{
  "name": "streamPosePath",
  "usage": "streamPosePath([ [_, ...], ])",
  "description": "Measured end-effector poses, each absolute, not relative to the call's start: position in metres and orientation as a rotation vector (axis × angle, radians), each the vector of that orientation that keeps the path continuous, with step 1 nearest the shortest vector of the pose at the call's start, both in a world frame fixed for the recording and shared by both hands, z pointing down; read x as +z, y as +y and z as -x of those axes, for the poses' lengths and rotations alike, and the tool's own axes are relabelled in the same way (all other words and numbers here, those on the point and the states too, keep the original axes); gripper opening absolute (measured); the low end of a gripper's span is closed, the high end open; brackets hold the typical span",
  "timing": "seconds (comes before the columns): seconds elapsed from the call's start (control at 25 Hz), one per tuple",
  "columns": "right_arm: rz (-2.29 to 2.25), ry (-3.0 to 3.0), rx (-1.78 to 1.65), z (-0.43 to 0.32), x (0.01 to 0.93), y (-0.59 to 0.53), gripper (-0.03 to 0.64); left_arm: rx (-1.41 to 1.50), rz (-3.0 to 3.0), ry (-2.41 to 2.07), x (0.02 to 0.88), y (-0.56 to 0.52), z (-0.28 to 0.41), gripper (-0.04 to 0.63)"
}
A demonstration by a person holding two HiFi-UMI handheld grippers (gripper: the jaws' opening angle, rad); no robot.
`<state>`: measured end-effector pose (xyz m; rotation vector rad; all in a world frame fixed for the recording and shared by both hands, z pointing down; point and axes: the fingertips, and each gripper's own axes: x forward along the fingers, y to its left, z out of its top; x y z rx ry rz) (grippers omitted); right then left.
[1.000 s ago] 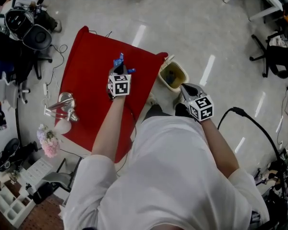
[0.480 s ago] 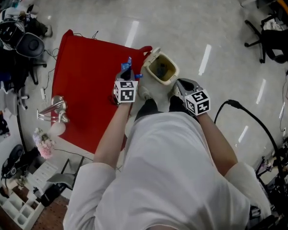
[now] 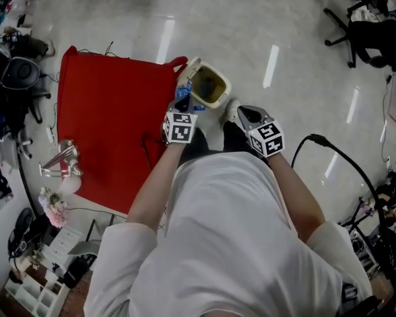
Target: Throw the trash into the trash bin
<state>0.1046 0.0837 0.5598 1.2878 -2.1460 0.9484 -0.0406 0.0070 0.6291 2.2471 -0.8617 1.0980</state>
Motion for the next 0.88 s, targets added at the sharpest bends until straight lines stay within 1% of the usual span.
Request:
streamPosePath([
  [0.24,-1.29,-2.123,0.981,-0.129,0.569,0.086,0.002,1.072,-2.224,-0.755,0.654,0.021,0.0,0.006],
  [0.48,-1.25,-2.106,1.022,-0.134,0.59,0.086,0.002,1.035,-2.16,-0.704,0.68,0.023,-0.018,0.006],
  [0.88,-1.291,-2.027,1.106,-0.156,0.677,0.075,0.002,1.03,-2.126,-0.719,0.755,0.01,-0.027,0.006],
])
